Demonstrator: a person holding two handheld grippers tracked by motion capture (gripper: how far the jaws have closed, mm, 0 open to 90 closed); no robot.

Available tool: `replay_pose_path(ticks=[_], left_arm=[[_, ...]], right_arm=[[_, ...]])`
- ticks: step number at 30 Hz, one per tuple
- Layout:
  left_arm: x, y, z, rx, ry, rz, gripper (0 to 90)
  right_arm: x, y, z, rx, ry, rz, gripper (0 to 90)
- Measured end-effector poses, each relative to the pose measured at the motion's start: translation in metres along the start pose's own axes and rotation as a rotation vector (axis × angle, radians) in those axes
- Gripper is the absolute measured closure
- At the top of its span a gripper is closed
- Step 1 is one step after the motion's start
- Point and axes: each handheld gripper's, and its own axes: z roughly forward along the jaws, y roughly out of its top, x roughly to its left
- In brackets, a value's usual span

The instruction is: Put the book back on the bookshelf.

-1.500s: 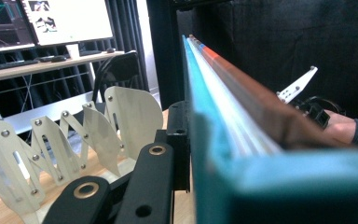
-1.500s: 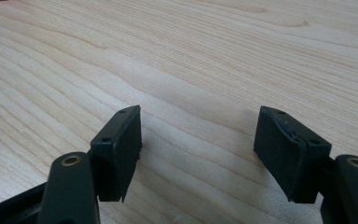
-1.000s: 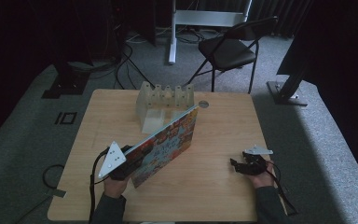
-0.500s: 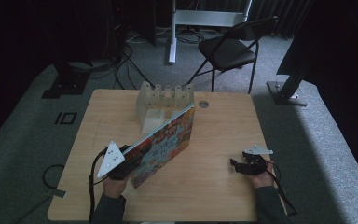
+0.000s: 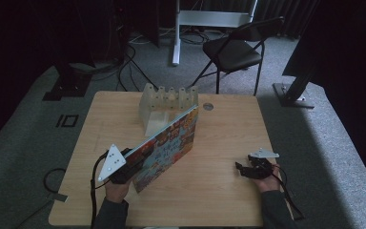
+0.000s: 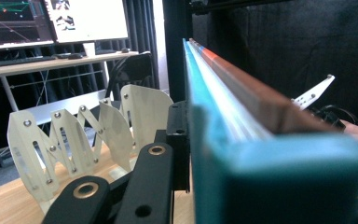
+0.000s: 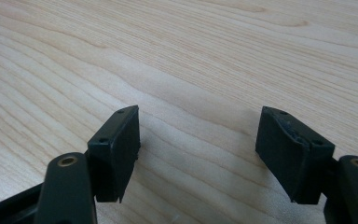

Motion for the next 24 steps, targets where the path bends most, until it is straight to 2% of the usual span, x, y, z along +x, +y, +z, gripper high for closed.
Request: replay_pose_path(ticks=[24], left_arm=[[0.008, -0.002, -0.010, -0.004, 0.048, -0.018, 79.5]], right_arm=[[0.000, 0.000, 0.000, 0.000, 0.002, -0.001, 30.1]])
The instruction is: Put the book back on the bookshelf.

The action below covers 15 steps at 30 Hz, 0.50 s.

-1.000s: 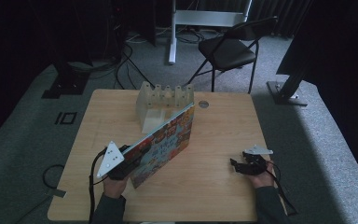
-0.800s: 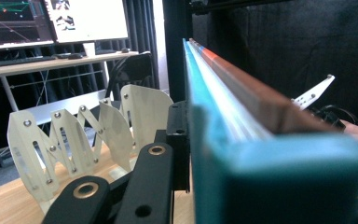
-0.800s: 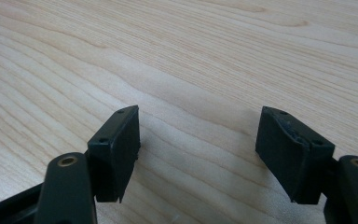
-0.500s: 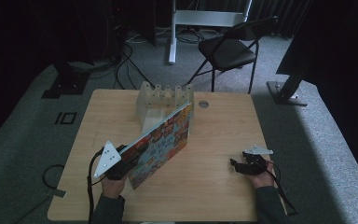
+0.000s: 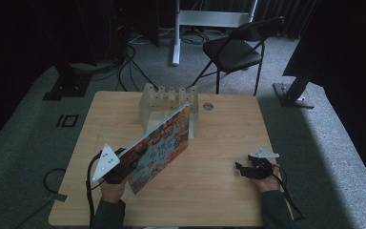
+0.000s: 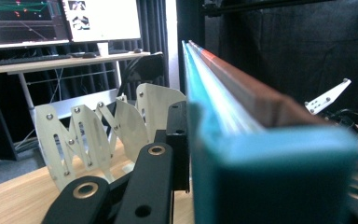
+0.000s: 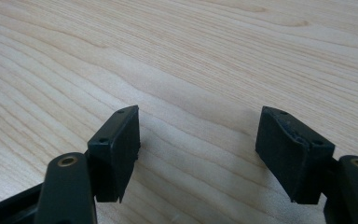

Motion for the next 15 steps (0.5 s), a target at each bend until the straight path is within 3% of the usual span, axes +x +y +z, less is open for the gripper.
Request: replay_pose_path(ticks=[15], left_arm=[[0.0050, 0.0006, -0.0054, -0.003, 0.029, -0.013, 79.5]], right_arm=[[0.0000, 0.0000, 0.0000, 0.000, 0.000, 0.000, 30.1]])
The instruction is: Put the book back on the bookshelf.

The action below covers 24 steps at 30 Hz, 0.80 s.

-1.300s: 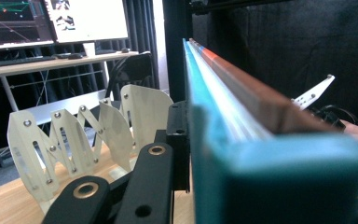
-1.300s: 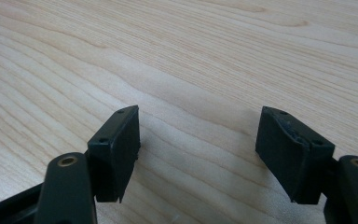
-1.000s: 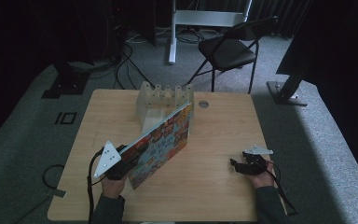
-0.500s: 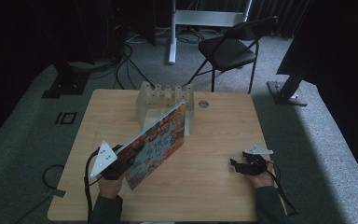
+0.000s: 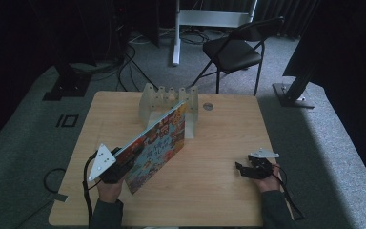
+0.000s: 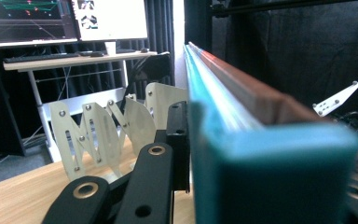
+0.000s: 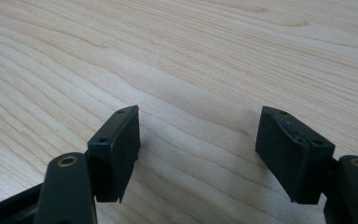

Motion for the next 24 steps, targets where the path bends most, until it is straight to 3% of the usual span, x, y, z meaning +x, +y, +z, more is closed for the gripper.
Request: replay_pose_path(ticks=[14, 24], left_arm=[[0.0016, 0.0026, -0.0027, 0.002, 0.026, -0.015, 79.6], [0.0023, 0.0060, -0.0024, 0.011, 0.043, -0.002, 79.7]], right_arm=[[-0.0003, 0.0000, 0.0001, -0.001, 0.001, -0.001, 29.9], [-0.0004, 0.0000, 0.0001, -0.001, 0.001, -0.001, 30.0]])
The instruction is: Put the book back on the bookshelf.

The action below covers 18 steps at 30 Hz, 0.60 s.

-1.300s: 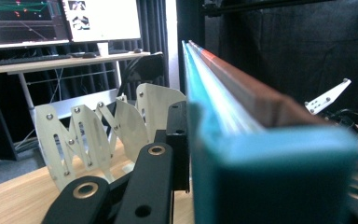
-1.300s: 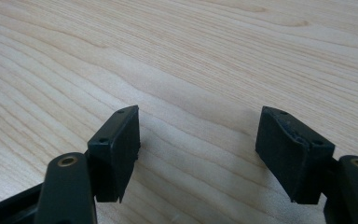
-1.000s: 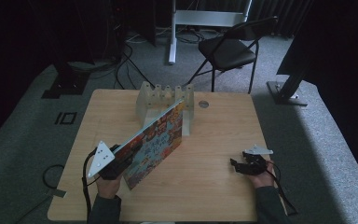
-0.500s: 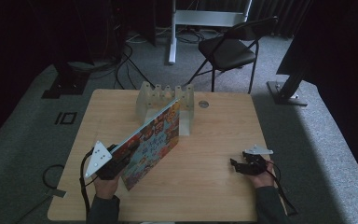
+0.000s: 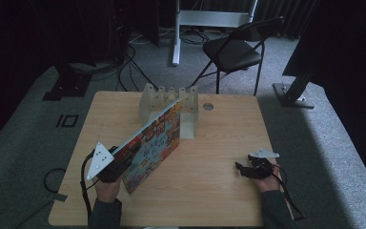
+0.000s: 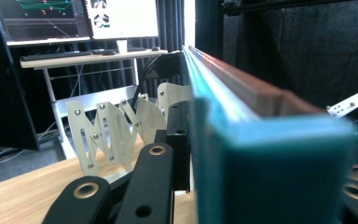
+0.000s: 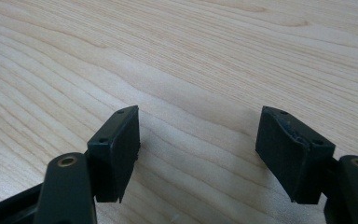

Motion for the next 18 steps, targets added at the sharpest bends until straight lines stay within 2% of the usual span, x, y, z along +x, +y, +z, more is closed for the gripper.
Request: replay_pose_path(ticks=[18], left_arm=[[0.0037, 0.0036, -0.0005, 0.008, 0.043, 0.011, 79.8]], right_arm=[[-0.0001, 0.0001, 0.0000, 0.001, 0.001, 0.001, 29.9]])
